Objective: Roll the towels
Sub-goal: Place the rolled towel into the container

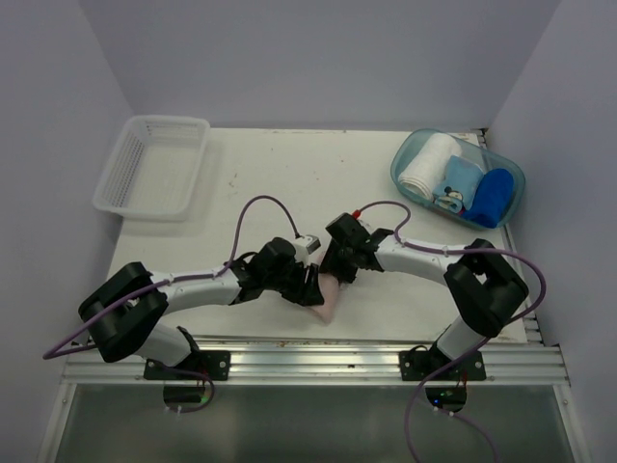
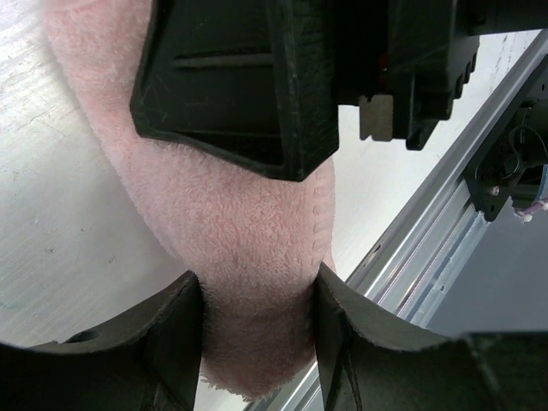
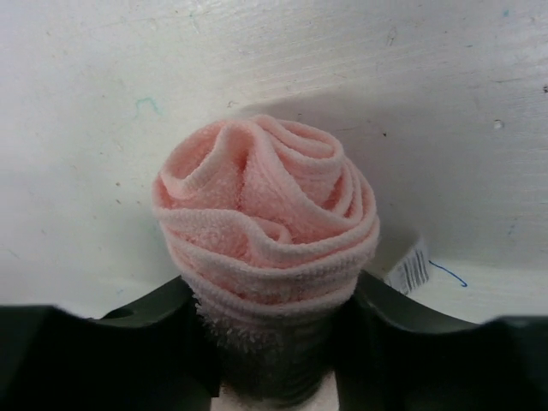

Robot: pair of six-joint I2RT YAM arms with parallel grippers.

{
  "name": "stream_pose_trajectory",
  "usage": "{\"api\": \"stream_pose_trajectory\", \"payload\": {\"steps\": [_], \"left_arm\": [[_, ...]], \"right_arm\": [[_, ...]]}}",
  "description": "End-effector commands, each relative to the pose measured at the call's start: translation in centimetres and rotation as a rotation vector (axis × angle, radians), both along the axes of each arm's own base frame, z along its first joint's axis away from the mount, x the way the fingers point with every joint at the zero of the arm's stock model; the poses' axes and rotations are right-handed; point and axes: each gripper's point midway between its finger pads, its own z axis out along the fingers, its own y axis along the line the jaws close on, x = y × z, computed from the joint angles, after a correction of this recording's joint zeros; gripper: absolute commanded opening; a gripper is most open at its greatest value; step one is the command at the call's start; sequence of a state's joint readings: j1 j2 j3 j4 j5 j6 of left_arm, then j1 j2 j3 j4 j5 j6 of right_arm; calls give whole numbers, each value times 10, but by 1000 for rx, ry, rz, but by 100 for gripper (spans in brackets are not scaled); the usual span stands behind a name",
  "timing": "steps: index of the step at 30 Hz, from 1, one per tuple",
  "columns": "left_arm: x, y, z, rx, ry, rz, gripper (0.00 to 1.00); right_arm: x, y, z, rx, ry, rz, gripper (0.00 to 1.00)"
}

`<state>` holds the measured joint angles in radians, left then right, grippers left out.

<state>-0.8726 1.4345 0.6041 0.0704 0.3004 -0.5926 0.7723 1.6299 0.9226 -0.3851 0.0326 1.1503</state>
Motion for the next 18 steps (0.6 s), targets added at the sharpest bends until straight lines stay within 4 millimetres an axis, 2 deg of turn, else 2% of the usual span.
{"api": "stream_pose_trajectory", "payload": {"steps": [1, 3, 6, 7, 10, 14, 15, 17, 18], "left_arm": [[10, -11, 18, -50, -27, 15, 54], [9, -12, 23, -61, -28, 8, 56], [9, -14, 35, -89, -47, 1, 66], [10, -14, 39, -94, -56, -1, 73], [14, -11, 48, -80, -75, 4, 79], [19, 4, 62, -44, -85, 32, 81], [21, 6, 75, -71, -108, 42, 81], [30, 17, 86, -89, -121, 80, 82], [34, 22, 98, -113, -142, 97, 82]], "right_arm": [[5, 15, 2, 72, -41, 20, 43], [7, 17, 5, 70, -64, 42, 39], [12, 21, 7, 75, -94, 87, 32], [15, 24, 8, 82, -106, 95, 31], [20, 26, 7, 87, -131, 112, 24], [21, 30, 10, 128, -137, 168, 23], [24, 28, 12, 129, -143, 169, 23], [30, 23, 18, 134, -171, 179, 22], [33, 21, 22, 137, -183, 178, 22]]}}
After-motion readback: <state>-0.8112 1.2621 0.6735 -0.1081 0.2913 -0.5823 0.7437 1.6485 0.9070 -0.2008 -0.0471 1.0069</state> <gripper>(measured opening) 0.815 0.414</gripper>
